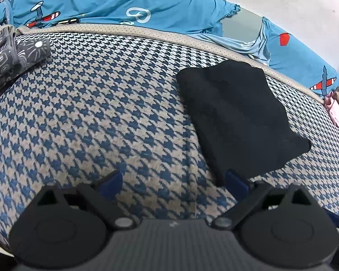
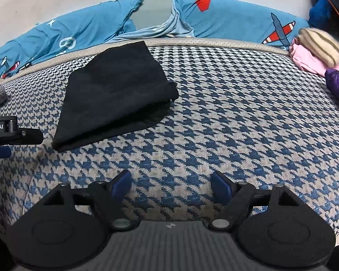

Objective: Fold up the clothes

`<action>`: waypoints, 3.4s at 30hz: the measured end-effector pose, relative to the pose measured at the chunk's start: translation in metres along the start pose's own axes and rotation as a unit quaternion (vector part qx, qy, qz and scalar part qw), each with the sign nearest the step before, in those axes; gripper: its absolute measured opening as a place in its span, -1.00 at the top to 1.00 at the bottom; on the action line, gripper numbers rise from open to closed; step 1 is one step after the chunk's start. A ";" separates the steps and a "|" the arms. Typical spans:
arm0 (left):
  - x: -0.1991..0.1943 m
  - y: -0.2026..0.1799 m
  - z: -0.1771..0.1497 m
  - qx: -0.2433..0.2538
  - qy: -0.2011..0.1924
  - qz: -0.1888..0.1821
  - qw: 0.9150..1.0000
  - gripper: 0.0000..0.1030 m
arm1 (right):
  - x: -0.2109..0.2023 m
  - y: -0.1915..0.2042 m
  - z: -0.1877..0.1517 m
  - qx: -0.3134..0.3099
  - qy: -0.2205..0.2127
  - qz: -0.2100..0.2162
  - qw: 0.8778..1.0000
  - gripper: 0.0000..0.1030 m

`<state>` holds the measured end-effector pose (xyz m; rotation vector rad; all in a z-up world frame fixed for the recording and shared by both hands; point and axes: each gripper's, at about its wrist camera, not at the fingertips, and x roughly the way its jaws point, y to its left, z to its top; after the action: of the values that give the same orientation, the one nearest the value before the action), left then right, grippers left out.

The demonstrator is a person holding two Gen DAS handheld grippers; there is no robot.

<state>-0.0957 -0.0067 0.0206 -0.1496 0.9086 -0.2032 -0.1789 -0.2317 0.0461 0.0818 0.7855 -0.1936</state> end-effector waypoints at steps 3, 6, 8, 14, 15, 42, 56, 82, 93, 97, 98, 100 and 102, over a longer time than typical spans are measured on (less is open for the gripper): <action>-0.002 0.000 -0.002 0.001 -0.001 0.001 1.000 -0.90 | 0.001 0.003 -0.001 -0.008 0.000 -0.002 1.000 -0.58; -0.003 -0.001 -0.005 0.004 0.001 0.003 1.000 -0.90 | 0.001 0.006 -0.003 -0.015 0.000 -0.003 1.000 -0.61; -0.005 -0.001 -0.006 0.005 0.001 0.004 1.000 -0.90 | 0.001 0.007 -0.003 -0.018 0.000 -0.003 1.000 -0.61; -0.008 -0.003 -0.012 0.008 0.003 0.006 1.000 -0.91 | 0.000 0.008 -0.004 -0.019 0.001 -0.002 1.000 -0.62; -0.008 -0.003 -0.013 0.008 0.004 0.006 1.000 -0.91 | -0.001 0.008 -0.005 -0.019 0.001 -0.002 1.000 -0.62; -0.003 -0.018 -0.032 0.061 0.018 0.048 0.997 -1.00 | -0.008 0.009 -0.011 -0.026 0.010 0.009 1.000 -0.64; 0.001 -0.027 -0.038 0.087 0.014 0.074 0.993 -1.00 | -0.012 0.008 -0.016 -0.038 0.015 0.020 0.999 -0.73; 0.002 -0.031 -0.040 0.087 0.016 0.089 0.992 -1.00 | -0.005 0.014 -0.014 -0.046 0.028 0.018 0.998 -0.95; 0.002 -0.031 -0.041 0.090 0.012 0.088 0.992 -1.00 | -0.001 0.016 -0.004 -0.075 0.048 0.034 0.995 -0.95; 0.002 -0.030 -0.041 0.090 0.012 0.087 0.992 -1.00 | 0.002 0.019 -0.001 -0.087 0.055 0.040 0.994 -0.95; 0.002 -0.030 -0.041 0.090 0.012 0.087 0.992 -1.00 | 0.002 0.020 -0.001 -0.093 0.057 0.043 0.993 -0.95; 0.002 -0.030 -0.041 0.090 0.011 0.087 0.992 -1.00 | 0.004 0.020 0.002 -0.101 0.063 0.048 0.992 -0.95; 0.002 -0.030 -0.041 0.091 0.011 0.088 0.992 -1.00 | 0.005 0.019 0.004 -0.102 0.067 0.052 0.991 -0.96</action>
<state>-0.1302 -0.0380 0.0004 0.1015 0.9153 -0.1231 -0.1684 -0.2145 0.0453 -0.0587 0.9283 -0.0084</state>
